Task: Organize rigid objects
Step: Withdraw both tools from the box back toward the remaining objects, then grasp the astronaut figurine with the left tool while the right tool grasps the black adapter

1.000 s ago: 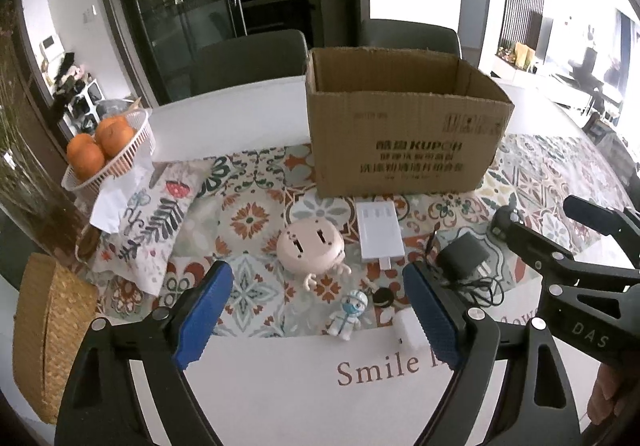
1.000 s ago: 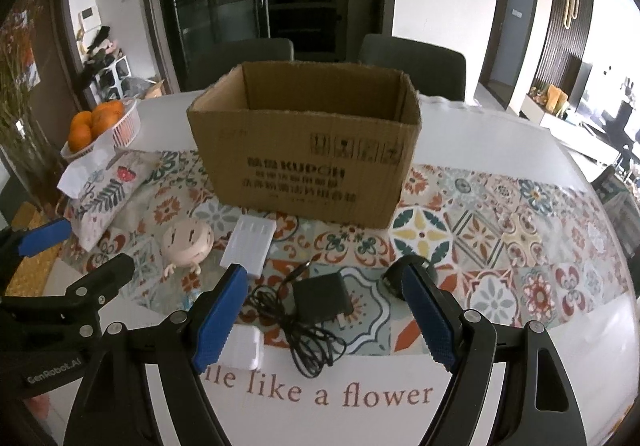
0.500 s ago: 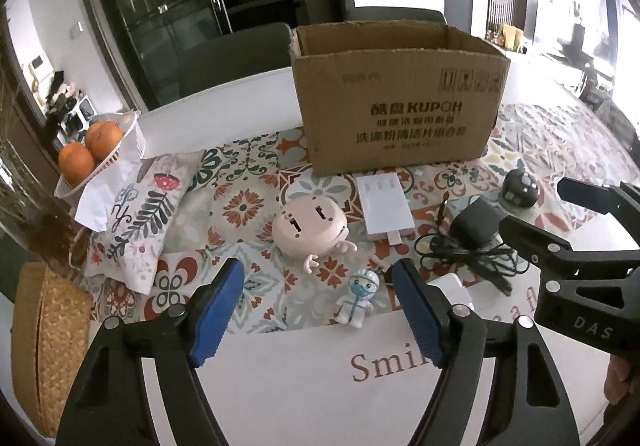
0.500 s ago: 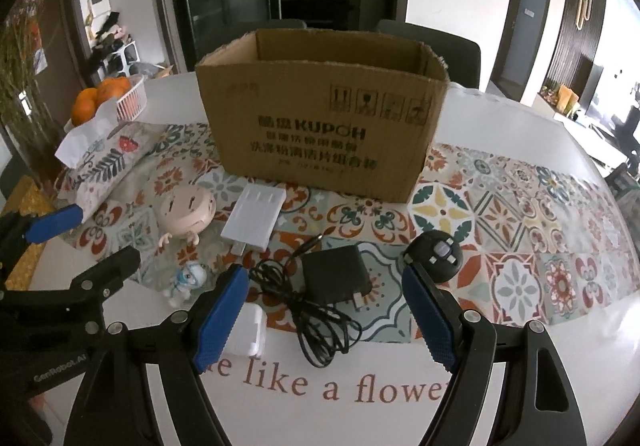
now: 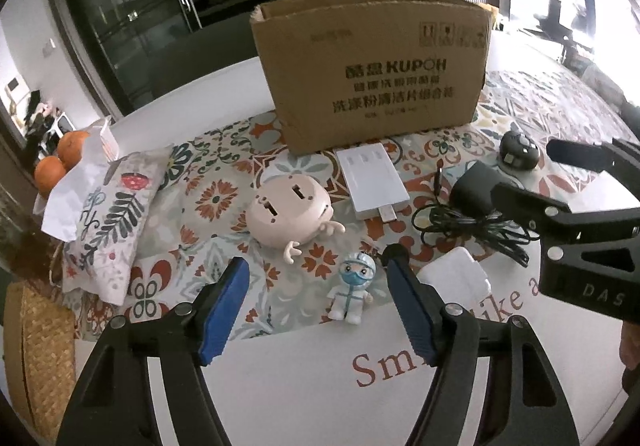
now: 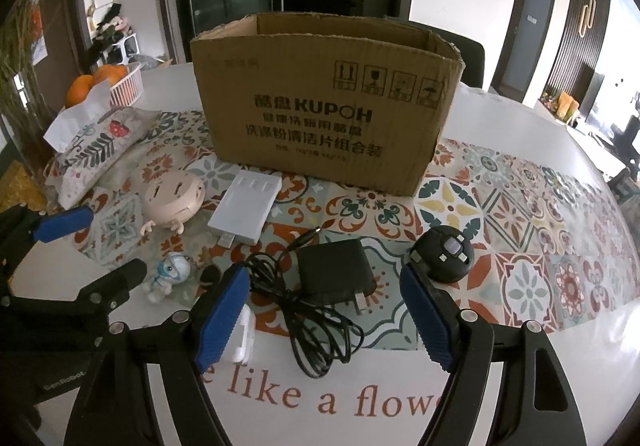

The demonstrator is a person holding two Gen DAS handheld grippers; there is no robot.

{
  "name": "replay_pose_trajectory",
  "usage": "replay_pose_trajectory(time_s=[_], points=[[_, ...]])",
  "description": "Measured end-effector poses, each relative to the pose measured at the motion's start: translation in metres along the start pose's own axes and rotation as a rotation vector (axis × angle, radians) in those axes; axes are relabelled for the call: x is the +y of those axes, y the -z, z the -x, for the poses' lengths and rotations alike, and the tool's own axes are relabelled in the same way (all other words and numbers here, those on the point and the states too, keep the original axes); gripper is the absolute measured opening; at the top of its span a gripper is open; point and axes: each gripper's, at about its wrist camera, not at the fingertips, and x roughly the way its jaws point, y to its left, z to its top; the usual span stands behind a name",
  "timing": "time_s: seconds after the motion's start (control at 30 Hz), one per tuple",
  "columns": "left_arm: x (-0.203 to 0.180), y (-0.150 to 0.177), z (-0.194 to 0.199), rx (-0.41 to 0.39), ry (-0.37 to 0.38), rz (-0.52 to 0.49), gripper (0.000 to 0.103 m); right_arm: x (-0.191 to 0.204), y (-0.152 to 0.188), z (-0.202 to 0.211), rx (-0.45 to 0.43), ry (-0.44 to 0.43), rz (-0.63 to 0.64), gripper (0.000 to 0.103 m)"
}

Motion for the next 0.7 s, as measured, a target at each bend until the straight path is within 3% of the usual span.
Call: replay_pose_trajectory(time_s=[0.7], points=[[-0.01, 0.003, -0.042, 0.098, 0.046, -0.048, 0.058, -0.01, 0.001, -0.041, 0.04, 0.018, 0.009, 0.073]])
